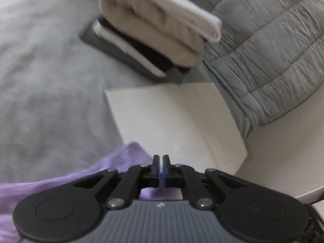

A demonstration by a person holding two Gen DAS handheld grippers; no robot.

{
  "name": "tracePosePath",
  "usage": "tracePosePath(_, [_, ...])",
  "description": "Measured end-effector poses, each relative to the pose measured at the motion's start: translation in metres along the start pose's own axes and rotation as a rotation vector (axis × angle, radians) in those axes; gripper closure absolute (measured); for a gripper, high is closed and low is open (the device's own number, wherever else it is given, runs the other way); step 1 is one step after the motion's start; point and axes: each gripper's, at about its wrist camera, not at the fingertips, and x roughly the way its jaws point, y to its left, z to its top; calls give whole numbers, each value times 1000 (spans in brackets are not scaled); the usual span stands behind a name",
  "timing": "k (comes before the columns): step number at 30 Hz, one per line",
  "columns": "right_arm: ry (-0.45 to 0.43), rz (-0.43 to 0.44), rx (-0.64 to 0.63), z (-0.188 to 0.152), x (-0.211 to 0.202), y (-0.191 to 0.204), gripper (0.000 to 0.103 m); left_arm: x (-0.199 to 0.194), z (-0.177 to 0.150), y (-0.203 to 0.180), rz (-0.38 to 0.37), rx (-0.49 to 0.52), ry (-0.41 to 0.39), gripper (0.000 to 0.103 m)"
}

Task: Fold clothes

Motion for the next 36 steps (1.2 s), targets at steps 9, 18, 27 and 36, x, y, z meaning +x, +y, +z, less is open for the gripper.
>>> tracePosePath(9, [14,-77,85,4,5,-30,86,-7,-9,2,-16,4,-67,72])
tracePosePath(18, [17,-9,-92,0,20,19,61,-66,-23,48,104,-40,-170,56])
tracePosePath(27, [85,117,-206,-9,46,88,49,-156,-62,123,260,-137,-315,43])
tracePosePath(36, [159,215,-338,-26,82,168,43,-227,-107,211,466,-282,-451,41])
